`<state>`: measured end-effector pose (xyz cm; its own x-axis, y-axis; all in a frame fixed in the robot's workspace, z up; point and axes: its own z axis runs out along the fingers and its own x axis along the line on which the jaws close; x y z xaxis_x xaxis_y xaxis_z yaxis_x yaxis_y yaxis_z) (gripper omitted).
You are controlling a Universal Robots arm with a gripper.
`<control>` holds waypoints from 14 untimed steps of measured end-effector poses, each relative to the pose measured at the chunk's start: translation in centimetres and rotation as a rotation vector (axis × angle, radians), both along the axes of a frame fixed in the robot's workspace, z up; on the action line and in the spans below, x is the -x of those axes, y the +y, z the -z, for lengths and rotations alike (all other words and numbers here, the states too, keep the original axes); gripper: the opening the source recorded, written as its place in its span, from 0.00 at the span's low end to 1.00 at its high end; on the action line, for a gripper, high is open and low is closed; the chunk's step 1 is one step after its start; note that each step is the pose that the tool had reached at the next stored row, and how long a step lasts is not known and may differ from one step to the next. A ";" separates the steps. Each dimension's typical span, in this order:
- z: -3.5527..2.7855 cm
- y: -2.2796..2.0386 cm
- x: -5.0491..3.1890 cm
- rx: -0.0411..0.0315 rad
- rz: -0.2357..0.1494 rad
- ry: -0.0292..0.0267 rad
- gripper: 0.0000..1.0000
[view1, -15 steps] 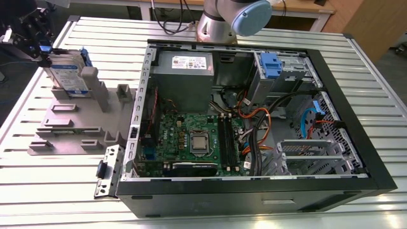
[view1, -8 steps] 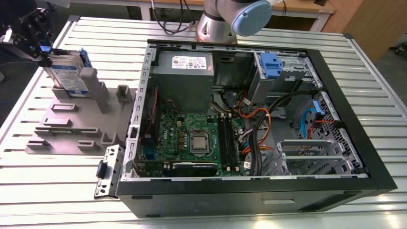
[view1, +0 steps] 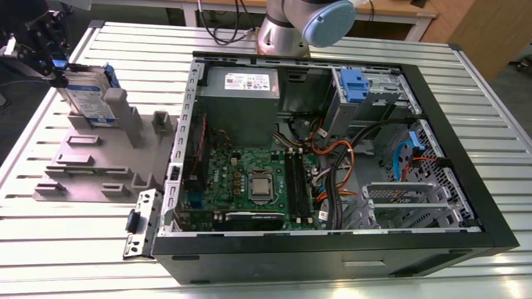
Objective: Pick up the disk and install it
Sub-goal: 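Pick up the disk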
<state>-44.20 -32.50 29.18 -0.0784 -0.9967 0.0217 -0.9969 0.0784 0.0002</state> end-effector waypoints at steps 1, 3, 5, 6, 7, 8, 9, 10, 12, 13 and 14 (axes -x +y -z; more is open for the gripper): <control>0.00 0.00 0.00 0.0000 -0.012 -0.0001 0.38; 0.00 0.00 -0.01 -0.0001 -0.047 -0.0001 0.38; 0.00 0.00 0.00 0.0000 -0.057 -0.0001 0.38; 0.00 0.00 0.00 0.0000 -0.058 -0.0001 0.38; 0.00 0.00 0.00 0.0000 -0.058 -0.0001 0.38; 0.00 0.00 0.00 0.0000 -0.059 -0.0001 0.38; 0.00 0.00 0.00 0.0000 -0.059 -0.0001 0.38; 0.00 0.00 0.00 0.0000 -0.061 -0.0001 0.38; 0.00 0.00 0.00 0.0000 -0.078 -0.0001 0.38; 0.00 0.00 0.00 0.0000 -0.088 -0.0001 0.38; 0.00 0.00 0.00 -0.0001 -0.096 -0.0001 0.38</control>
